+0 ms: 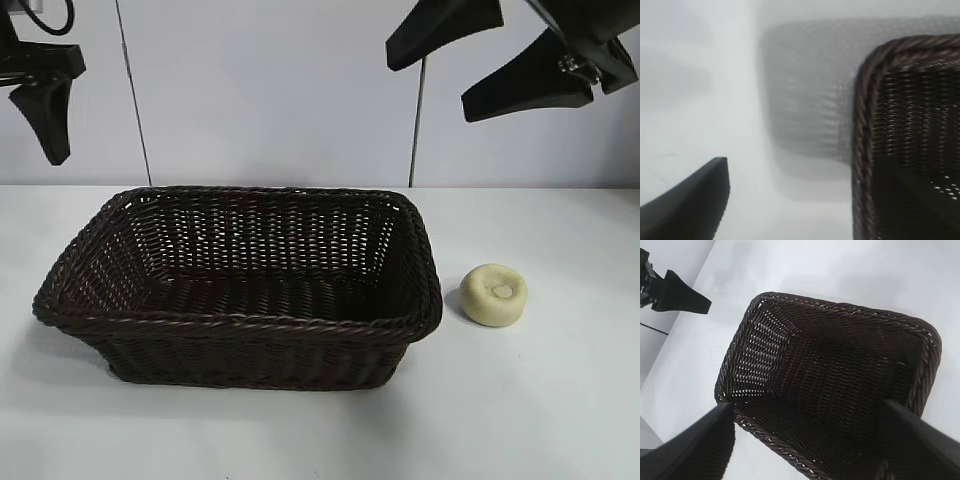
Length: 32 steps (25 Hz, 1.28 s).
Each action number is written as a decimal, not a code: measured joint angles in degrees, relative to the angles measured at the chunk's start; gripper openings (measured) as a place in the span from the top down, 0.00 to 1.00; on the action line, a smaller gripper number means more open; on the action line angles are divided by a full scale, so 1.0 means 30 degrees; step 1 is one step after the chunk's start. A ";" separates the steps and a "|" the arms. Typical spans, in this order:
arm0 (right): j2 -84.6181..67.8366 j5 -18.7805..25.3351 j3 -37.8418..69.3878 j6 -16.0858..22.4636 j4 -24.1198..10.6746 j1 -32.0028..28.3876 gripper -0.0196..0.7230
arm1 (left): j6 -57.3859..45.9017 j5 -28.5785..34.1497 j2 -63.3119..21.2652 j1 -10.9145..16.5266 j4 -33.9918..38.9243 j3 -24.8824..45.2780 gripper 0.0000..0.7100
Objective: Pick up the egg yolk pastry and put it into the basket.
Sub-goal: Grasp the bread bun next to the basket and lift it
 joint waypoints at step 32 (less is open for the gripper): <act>0.0000 0.0183 0.0000 0.0000 0.0000 0.0000 0.21 | 0.0306 0.0958 -1.6338 0.2468 0.1288 1.2466 0.20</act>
